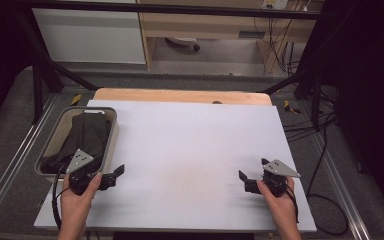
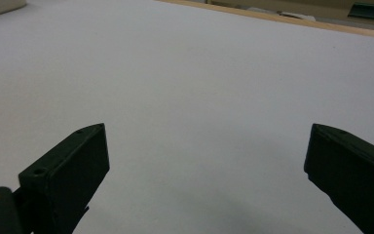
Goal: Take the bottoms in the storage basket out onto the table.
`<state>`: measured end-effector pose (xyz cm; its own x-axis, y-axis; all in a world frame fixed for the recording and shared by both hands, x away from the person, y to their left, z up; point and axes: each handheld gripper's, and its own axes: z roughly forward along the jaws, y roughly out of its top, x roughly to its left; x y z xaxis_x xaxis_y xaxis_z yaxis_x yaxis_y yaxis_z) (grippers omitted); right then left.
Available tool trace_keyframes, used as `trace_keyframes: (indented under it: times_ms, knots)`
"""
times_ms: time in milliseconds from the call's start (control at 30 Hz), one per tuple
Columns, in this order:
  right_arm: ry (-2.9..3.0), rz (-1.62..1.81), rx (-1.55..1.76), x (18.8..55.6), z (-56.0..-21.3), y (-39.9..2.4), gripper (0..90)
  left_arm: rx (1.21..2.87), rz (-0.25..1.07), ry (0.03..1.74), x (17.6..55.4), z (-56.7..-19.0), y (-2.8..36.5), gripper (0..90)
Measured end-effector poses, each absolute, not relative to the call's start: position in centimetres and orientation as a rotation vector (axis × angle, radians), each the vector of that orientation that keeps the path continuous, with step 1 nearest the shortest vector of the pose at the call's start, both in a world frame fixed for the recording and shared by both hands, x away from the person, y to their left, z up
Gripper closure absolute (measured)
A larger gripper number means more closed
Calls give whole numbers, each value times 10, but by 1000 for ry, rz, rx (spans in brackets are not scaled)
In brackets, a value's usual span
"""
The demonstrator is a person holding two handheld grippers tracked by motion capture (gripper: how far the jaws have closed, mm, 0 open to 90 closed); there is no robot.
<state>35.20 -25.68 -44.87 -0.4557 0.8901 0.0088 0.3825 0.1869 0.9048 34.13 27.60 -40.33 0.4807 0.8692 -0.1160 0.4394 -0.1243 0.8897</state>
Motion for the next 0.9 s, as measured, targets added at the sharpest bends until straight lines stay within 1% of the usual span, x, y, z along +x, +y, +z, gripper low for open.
trace_keyframes:
  times_ms: [333, 400, 567, 600, 700, 800, 867, 900]
  knots:
    - [1936, 1209, 1175, 350, -449, -256, 30, 1731, 569, 1113, 340, -400, 277, 68]
    - [1937, 1204, 1172, 350, -448, -255, 30, 1706, 580, 1107, 338, -395, 277, 68]
    - [1936, 1187, 1166, 349, -448, -254, 29, 1717, 605, 1087, 335, -384, 275, 65]
    - [1939, 1177, 1164, 350, -448, -253, 29, 1719, 574, 1079, 335, -380, 275, 56]
    - [1940, 1174, 1166, 350, -448, -252, 29, 1736, 567, 1068, 337, -374, 274, 56]
    - [1946, 1170, 1163, 350, -448, -252, 29, 1727, 596, 1056, 344, -364, 273, 62]
    - [1953, 1164, 1160, 350, -449, -251, 28, 1691, 652, 1042, 353, -353, 273, 67]
    - [1953, 1164, 1160, 350, -449, -251, 28, 1691, 652, 1042, 353, -353, 273, 68]
